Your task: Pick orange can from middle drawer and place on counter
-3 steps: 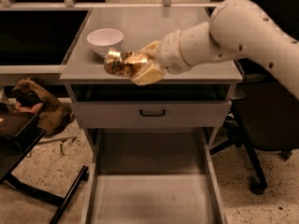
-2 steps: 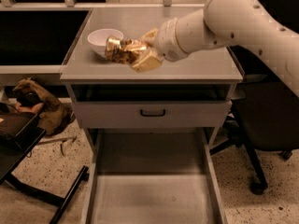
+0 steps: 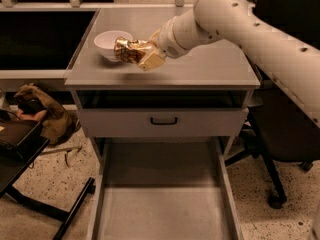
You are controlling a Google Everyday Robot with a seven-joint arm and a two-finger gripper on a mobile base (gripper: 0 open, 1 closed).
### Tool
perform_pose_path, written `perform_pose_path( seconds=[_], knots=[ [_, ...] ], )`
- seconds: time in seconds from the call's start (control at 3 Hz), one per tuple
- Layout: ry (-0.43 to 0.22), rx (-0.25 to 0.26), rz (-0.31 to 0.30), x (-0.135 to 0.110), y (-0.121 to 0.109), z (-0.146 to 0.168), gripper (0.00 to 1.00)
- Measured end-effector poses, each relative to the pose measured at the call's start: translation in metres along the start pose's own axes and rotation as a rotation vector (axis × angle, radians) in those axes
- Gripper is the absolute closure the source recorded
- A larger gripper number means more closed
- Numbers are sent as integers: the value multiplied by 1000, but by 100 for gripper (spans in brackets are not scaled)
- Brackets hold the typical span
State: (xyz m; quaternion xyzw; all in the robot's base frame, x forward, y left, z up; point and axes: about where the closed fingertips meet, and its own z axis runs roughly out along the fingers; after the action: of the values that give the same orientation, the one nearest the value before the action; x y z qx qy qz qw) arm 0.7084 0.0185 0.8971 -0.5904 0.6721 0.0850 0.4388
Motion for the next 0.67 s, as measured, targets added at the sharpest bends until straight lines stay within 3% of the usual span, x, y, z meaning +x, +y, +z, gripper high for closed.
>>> perform_pose_path(
  seconds=[0.33,0.67],
  knots=[
    [69,-10,42,22,-11,44,100],
    [70,-12,41,22,-10,45,100]
  ],
)
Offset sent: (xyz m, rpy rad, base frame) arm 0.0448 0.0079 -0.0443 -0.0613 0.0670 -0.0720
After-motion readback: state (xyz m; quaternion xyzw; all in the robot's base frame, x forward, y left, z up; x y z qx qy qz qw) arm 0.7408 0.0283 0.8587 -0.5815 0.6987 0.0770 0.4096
